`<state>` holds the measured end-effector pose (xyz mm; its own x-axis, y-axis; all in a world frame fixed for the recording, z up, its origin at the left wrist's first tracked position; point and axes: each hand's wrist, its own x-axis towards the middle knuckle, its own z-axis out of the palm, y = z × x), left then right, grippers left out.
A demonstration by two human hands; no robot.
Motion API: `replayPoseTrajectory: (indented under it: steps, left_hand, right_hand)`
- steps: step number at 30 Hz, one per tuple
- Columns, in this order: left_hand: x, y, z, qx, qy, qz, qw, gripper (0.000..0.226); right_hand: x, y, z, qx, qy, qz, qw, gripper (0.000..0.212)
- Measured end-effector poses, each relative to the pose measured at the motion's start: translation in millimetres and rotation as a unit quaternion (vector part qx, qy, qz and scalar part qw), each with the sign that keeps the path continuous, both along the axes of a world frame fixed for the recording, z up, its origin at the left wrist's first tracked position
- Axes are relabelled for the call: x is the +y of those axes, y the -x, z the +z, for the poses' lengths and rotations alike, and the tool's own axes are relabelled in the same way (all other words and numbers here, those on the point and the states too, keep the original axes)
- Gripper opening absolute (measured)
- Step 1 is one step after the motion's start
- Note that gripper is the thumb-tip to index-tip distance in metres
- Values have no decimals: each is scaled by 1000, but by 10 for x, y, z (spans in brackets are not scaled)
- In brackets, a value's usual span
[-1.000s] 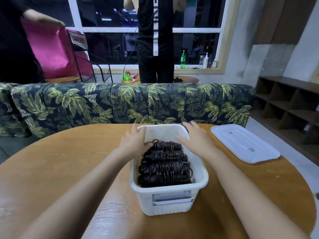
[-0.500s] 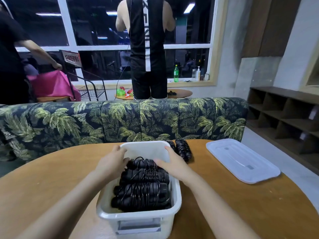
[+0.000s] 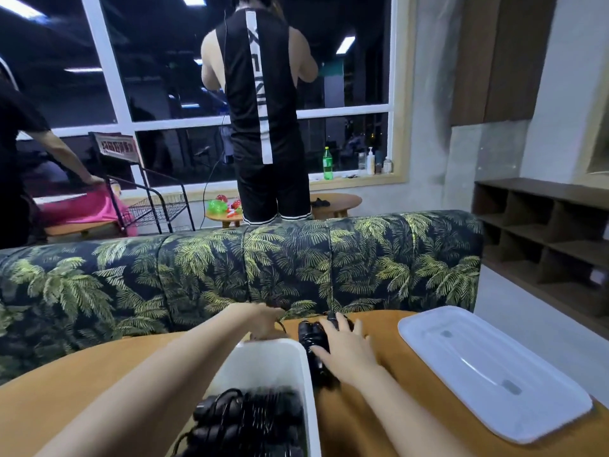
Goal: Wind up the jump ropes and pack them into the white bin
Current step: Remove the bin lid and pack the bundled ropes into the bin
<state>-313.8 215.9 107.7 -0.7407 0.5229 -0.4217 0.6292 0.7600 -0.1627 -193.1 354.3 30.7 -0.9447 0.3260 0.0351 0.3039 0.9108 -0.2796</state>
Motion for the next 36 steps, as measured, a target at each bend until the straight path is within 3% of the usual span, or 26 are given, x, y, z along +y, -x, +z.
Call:
replayPoseTrajectory:
  steps: [3, 5, 10, 16, 21, 26, 30, 32, 36]
  left_hand:
    - [161, 159, -106, -86, 115, 42, 989, 84]
    - [245, 216, -172, -113, 141, 43, 983, 88]
    - [396, 407, -507, -126, 56, 19, 990, 107]
    - [660, 266, -482, -143, 7, -56, 988, 115]
    - [1026, -83, -426, -146, 64, -118, 980, 136]
    - [1257, -519, -367, -121, 112, -115, 980, 122]
    - [1242, -938, -359, -146, 130, -94, 976, 134]
    - [1200, -1180, -386, -154, 138, -81, 975, 130]
    - [990, -1793, -357, -110, 92, -88, 986, 121]
  right_hand:
    - [90, 257, -118, -40, -47, 12, 998, 75]
    - [122, 376, -190, -59, -64, 17, 996, 81]
    - [124, 449, -334, -93, -34, 18, 995, 80]
    - [300, 85, -411, -35, -3, -25, 999, 71]
    - [491, -338, -428, -30, 15, -59, 998, 73]
    - [542, -746, -405, -38, 8, -77, 996, 75]
    - [533, -1091, -362, -36, 14, -75, 996, 71]
    - [534, -1284, -367, -36, 24, -73, 996, 69]
    - [510, -1747, -343, -47, 34, -58, 997, 65]
